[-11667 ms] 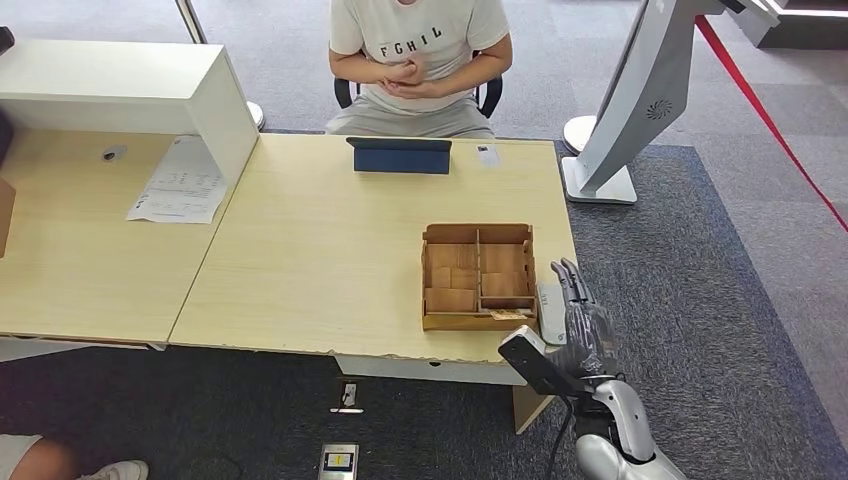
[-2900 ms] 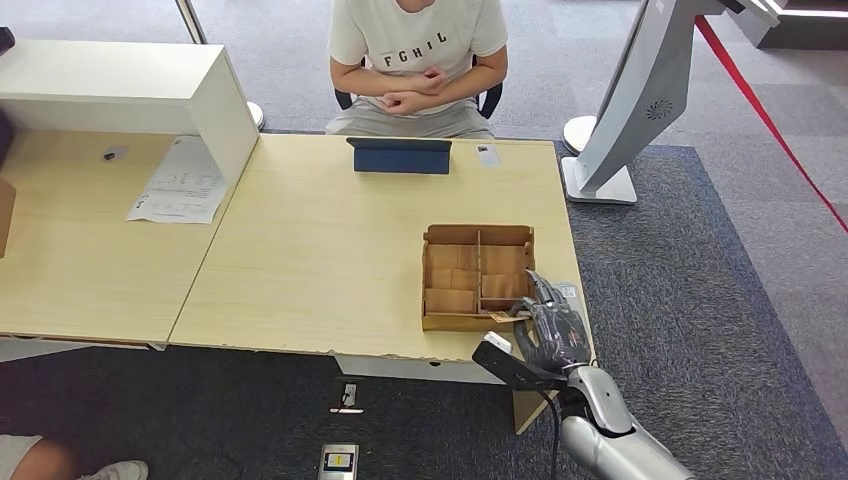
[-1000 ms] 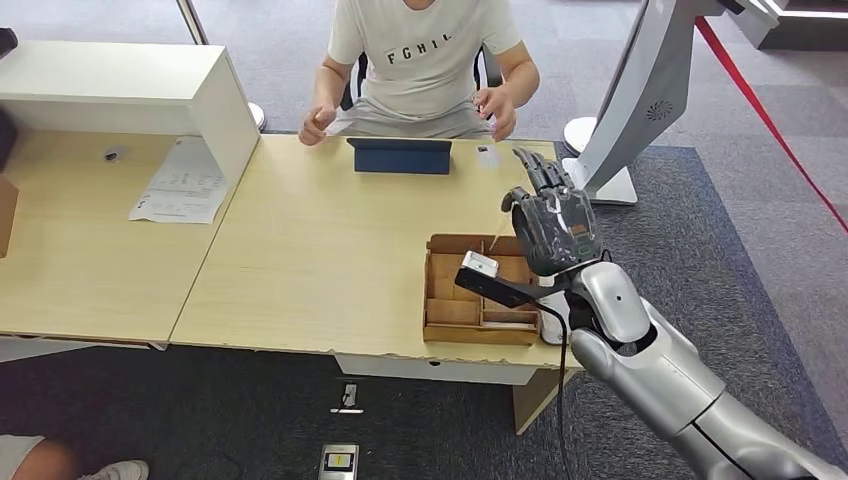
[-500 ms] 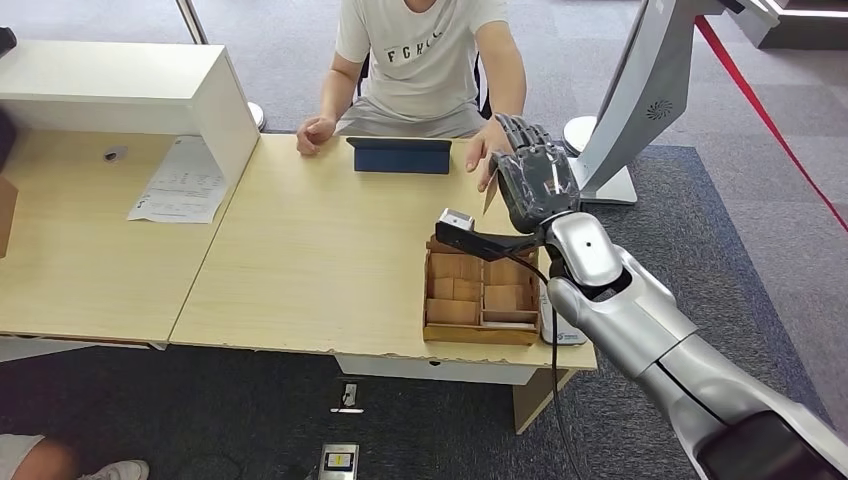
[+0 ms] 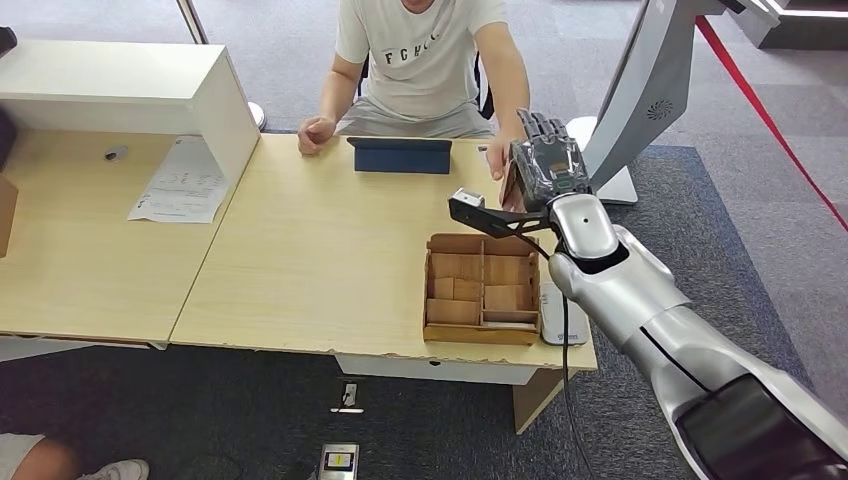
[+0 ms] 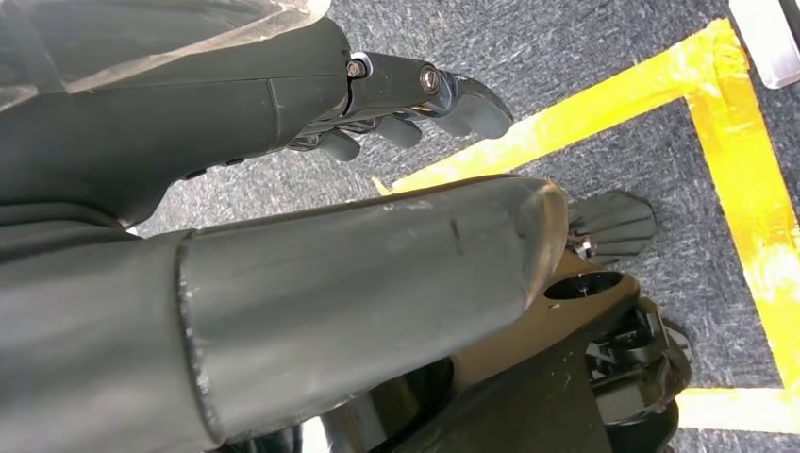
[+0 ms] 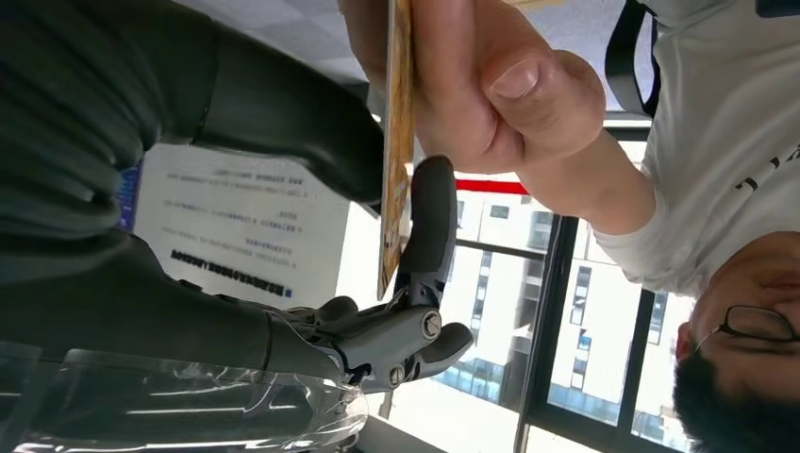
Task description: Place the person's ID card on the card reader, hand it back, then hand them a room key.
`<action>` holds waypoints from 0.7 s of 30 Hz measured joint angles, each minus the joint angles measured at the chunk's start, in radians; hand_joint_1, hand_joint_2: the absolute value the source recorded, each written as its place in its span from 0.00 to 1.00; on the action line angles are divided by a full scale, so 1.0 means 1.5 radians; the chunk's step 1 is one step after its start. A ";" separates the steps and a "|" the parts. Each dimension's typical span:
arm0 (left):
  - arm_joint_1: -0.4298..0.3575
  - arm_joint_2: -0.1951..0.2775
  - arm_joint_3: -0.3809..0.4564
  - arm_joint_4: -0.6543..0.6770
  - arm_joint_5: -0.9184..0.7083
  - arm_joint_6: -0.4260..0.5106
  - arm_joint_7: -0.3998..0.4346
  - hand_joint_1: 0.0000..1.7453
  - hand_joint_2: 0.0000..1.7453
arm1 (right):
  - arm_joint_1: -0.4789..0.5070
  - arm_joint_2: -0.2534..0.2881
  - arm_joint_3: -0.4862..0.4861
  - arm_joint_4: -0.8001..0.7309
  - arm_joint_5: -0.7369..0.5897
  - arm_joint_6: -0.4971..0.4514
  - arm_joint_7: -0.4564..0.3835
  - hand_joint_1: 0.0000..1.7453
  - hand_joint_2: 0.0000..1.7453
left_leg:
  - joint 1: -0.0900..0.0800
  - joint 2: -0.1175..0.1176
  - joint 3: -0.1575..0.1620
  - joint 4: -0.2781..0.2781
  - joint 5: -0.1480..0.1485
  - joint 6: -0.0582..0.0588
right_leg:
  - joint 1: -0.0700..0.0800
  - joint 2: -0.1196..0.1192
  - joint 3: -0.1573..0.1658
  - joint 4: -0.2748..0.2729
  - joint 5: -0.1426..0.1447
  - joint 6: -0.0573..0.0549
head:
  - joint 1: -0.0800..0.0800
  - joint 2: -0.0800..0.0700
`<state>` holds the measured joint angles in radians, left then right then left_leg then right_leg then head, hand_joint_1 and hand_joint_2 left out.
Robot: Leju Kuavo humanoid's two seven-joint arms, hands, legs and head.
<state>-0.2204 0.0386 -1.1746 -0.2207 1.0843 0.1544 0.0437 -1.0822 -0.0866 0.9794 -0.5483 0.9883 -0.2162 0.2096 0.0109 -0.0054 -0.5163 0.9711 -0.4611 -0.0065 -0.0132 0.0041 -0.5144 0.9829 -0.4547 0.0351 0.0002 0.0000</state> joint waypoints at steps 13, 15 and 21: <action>-0.001 0.000 0.000 0.000 0.003 -0.002 0.001 0.00 0.00 | -0.001 0.004 0.004 0.045 -0.005 0.049 -0.019 0.00 0.00 | 0.000 0.000 0.000 0.000 0.000 0.000 | 0.000 0.000 0.000 0.000 0.000 0.000 | 0.000 0.000; 0.000 0.000 0.000 0.000 0.004 -0.001 0.000 0.00 0.00 | -0.001 -0.002 0.004 0.049 -0.005 0.047 -0.010 0.00 0.00 | 0.000 0.000 0.000 0.000 0.000 0.000 | 0.000 0.000 0.000 0.000 0.000 0.000 | 0.000 0.000; 0.006 0.001 0.000 0.000 0.005 0.007 0.008 0.00 0.00 | 0.005 -0.046 0.000 0.061 0.000 0.052 0.045 0.00 0.00 | 0.000 0.000 0.000 0.001 0.000 0.000 | 0.000 0.000 0.000 -0.001 0.000 0.000 | 0.000 0.000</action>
<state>-0.2118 0.0394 -1.1750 -0.2205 1.0924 0.1656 0.0551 -1.0747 -0.1549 0.9798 -0.4574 0.9878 -0.1386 0.2776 0.0106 -0.0054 -0.5161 0.9719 -0.4611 -0.0065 -0.0135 0.0041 -0.5146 0.9818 -0.4543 0.0355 0.0001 0.0000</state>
